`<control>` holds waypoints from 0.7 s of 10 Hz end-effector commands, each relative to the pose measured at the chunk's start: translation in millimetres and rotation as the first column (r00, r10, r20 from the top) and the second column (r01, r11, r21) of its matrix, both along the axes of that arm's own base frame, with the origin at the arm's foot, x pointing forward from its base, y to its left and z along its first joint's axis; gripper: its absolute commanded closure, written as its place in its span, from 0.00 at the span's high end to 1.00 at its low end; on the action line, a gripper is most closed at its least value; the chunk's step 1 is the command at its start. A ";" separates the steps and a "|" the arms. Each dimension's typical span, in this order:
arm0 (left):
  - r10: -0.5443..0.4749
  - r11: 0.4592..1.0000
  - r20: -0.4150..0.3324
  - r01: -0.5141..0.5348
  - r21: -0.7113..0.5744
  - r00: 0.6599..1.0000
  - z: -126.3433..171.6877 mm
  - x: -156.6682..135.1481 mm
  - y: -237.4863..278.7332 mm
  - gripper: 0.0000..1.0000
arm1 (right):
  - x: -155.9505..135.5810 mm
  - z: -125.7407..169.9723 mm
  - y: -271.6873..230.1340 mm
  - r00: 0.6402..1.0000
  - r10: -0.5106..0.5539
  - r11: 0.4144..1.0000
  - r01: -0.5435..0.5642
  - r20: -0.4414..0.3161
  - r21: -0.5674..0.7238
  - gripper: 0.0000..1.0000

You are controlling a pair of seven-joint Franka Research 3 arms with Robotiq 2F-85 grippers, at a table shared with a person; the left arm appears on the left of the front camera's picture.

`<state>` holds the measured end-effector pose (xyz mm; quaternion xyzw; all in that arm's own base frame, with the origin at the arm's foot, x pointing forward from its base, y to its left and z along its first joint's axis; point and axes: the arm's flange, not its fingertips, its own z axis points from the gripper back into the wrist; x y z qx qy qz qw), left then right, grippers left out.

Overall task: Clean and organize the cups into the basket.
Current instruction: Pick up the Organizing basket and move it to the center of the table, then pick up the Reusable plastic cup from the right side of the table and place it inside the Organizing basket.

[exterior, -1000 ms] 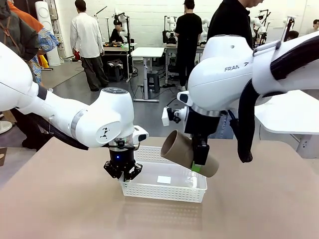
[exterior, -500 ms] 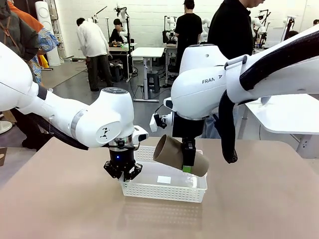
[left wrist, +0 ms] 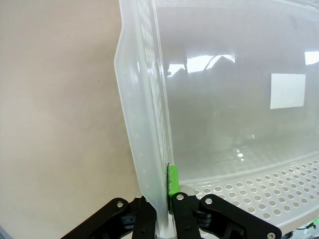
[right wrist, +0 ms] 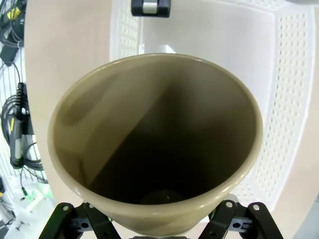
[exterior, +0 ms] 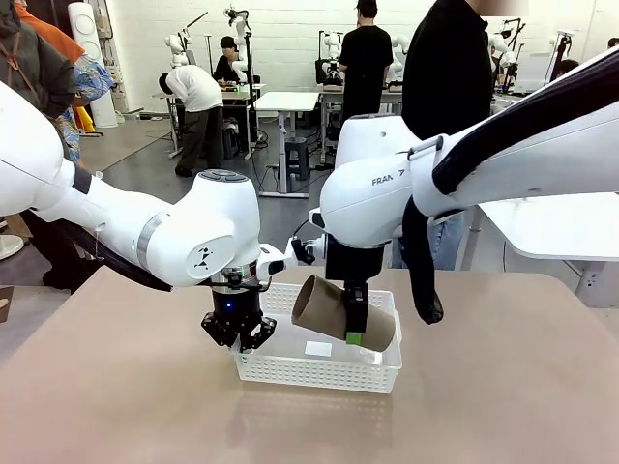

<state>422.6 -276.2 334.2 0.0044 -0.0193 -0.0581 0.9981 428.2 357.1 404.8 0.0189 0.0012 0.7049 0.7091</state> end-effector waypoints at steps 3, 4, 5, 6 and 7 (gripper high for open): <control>0.000 1.000 -0.004 0.000 0.007 1.000 -4.2 -4.3 -0.8 0.00 | 25.4 -28.9 15.9 1.000 -0.029 0.999 0.028 -0.006 -0.014 0.82; 0.000 1.000 -0.004 0.000 0.007 1.000 -4.2 -4.3 -0.8 0.00 | 26.8 -33.9 13.4 0.999 -0.043 0.999 0.043 -0.012 -0.021 0.82; 0.000 1.000 -0.004 0.000 0.007 1.000 -4.2 -4.3 -0.8 0.00 | 27.2 -36.6 8.4 0.998 -0.060 0.998 0.060 -0.015 -0.018 0.82; 0.000 1.000 -0.004 0.000 0.007 1.000 -4.2 -4.3 -0.8 0.00 | 27.0 -40.8 2.9 0.997 -0.074 0.997 0.074 -0.025 -0.016 0.82; 0.000 1.000 -0.004 0.000 0.007 1.000 -4.2 -4.3 -0.8 0.00 | 27.2 -44.4 -2.1 0.996 -0.086 0.996 0.086 -0.033 -0.009 0.82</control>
